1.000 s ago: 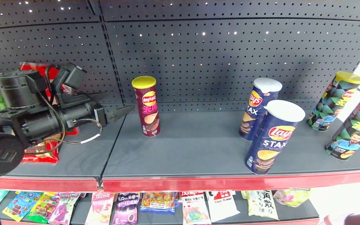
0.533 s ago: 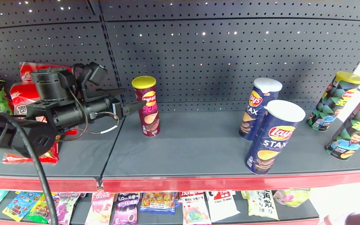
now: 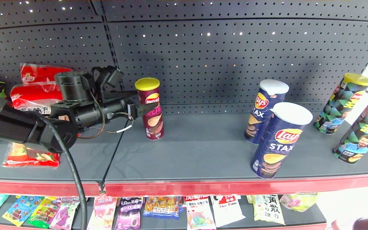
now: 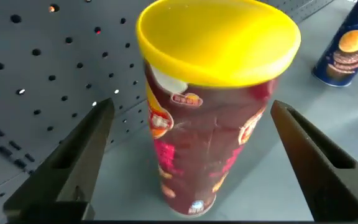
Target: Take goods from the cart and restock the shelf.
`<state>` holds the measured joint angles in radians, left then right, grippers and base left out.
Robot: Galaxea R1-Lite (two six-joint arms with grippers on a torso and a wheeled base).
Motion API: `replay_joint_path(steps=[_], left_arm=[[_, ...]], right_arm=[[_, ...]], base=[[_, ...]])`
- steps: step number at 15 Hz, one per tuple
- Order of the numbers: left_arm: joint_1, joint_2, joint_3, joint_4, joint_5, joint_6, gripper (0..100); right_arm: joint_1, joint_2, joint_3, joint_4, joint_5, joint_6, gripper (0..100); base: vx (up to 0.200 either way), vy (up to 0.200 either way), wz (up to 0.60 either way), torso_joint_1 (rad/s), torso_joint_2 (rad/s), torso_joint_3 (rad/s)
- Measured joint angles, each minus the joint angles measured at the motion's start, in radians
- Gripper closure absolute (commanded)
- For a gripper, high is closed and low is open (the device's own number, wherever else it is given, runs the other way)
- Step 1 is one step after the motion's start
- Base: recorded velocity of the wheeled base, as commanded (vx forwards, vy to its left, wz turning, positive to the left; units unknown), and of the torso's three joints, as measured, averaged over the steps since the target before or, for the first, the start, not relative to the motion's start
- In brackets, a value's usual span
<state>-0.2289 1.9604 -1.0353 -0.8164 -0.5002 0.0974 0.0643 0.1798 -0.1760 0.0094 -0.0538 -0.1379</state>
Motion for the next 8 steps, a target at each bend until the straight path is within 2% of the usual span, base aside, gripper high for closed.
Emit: replay_joint_path(steps=[8], left_arm=[[-0.027,0.075,-0.113,0.000,0.045,0.002,0]], right_arm=[[0.000,0.000,-0.001,0.000,0.000,0.000,100]], base=[[0.000,0.000,0.00,0.000,0.00,0.000]])
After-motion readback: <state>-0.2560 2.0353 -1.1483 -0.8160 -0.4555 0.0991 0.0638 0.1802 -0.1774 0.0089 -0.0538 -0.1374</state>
